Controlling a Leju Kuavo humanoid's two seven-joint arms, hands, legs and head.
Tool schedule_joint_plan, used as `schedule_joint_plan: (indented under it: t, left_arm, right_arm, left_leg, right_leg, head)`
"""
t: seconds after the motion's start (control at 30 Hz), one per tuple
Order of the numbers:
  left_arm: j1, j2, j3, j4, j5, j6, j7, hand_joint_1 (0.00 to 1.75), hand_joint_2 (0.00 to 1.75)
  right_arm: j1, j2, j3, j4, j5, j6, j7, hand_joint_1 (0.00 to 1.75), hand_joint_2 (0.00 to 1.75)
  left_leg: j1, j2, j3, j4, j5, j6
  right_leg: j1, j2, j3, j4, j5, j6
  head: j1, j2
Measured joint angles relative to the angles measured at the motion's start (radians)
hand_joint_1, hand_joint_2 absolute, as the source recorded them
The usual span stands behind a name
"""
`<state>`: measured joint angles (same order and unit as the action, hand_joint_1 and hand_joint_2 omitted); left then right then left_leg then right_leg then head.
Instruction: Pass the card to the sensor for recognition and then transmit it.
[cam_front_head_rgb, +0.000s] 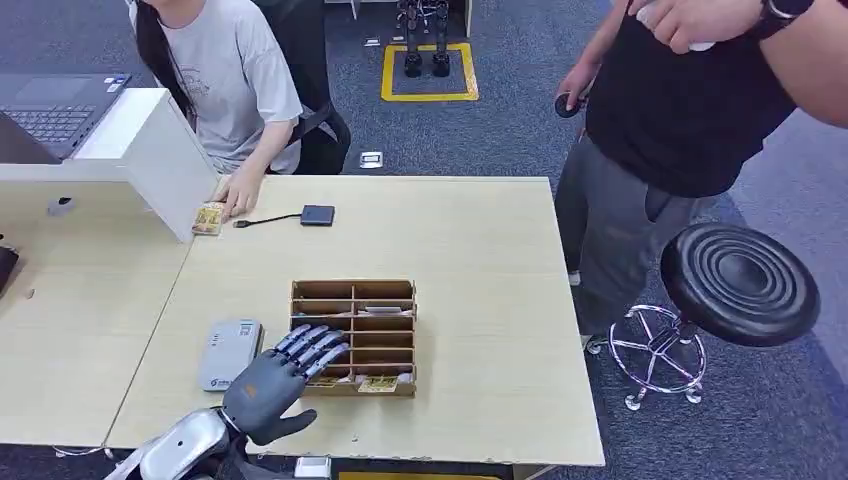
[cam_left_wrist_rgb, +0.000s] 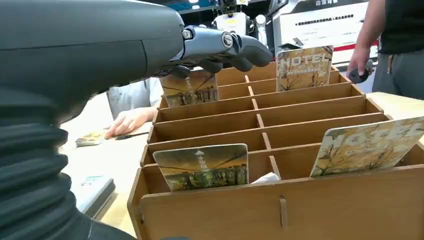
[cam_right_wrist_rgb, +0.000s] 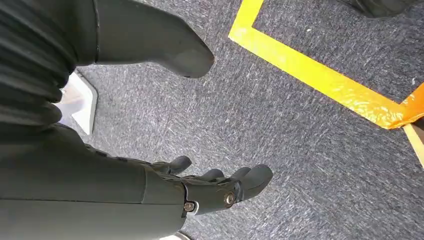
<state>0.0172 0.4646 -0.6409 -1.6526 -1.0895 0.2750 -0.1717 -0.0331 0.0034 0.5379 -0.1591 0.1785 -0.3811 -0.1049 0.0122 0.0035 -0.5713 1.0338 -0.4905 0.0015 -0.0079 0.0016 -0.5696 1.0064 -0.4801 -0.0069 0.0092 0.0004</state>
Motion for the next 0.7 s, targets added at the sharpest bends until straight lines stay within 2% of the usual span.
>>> schedule_joint_plan:
  t: [0.53, 0.57, 0.6, 0.7]
  left_arm:
    - [-0.002, -0.016, 0.000, 0.031, -0.002, -0.006, 0.006, 0.00, 1.75]
    - [-0.002, -0.017, 0.000, 0.035, -0.002, -0.006, 0.008, 1.57, 1.75]
    - [-0.002, -0.018, 0.000, 0.037, -0.002, -0.006, 0.011, 1.75, 1.75]
    - [-0.002, -0.020, 0.000, 0.045, -0.004, -0.010, 0.032, 1.75, 1.75]
  right_arm:
    - [0.000, 0.000, 0.000, 0.000, 0.001, 0.000, 0.000, 0.00, 1.75]
    - [0.000, 0.000, 0.000, 0.000, 0.001, 0.000, 0.000, 0.00, 1.75]
    - [0.000, 0.000, 0.000, 0.000, 0.001, -0.001, 0.000, 0.00, 1.75]
    - [0.000, 0.000, 0.000, 0.000, 0.001, -0.008, -0.003, 0.00, 1.75]
  left_leg:
    - [0.000, 0.000, 0.000, 0.000, 0.000, 0.000]
    - [0.000, 0.000, 0.000, 0.000, 0.000, 0.000]
    - [0.000, 0.000, 0.000, 0.000, 0.000, 0.000]
    - [0.000, 0.000, 0.000, 0.000, 0.000, 0.000]
  right_leg:
    - [0.000, 0.000, 0.000, 0.000, 0.000, 0.000]
    - [0.000, 0.000, 0.000, 0.000, 0.000, 0.000]
    - [0.000, 0.000, 0.000, 0.000, 0.000, 0.000]
    - [0.000, 0.000, 0.000, 0.000, 0.000, 0.000]
  head:
    - [0.000, 0.000]
    - [0.000, 0.000]
    - [0.000, 0.000]
    - [0.000, 0.000]
